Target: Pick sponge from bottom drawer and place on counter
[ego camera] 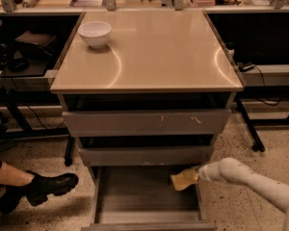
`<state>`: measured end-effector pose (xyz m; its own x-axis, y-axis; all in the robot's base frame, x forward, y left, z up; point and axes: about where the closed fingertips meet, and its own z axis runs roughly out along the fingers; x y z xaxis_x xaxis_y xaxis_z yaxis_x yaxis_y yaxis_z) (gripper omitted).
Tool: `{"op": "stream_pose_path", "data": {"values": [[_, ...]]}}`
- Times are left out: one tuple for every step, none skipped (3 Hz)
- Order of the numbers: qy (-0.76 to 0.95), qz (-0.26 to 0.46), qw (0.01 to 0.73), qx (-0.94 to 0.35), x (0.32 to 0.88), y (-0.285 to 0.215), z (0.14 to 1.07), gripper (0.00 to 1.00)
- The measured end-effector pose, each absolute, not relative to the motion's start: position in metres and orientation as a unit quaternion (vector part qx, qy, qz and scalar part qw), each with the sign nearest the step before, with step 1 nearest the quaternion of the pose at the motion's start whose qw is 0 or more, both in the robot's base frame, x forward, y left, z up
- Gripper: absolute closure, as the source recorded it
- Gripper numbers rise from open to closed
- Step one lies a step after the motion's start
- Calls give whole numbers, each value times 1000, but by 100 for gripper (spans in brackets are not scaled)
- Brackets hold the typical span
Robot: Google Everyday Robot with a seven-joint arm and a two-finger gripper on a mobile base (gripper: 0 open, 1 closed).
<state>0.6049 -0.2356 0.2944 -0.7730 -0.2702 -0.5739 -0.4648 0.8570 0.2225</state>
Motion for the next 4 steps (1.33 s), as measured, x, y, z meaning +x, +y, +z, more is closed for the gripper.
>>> {"op": "stream_pose_path", "data": {"values": [[923, 165, 299, -178, 621, -299, 413, 100], [923, 166, 299, -178, 619, -299, 413, 100], [922, 176, 276, -206, 603, -285, 407, 100], [910, 163, 296, -240, 580, -288, 456, 100]]}}
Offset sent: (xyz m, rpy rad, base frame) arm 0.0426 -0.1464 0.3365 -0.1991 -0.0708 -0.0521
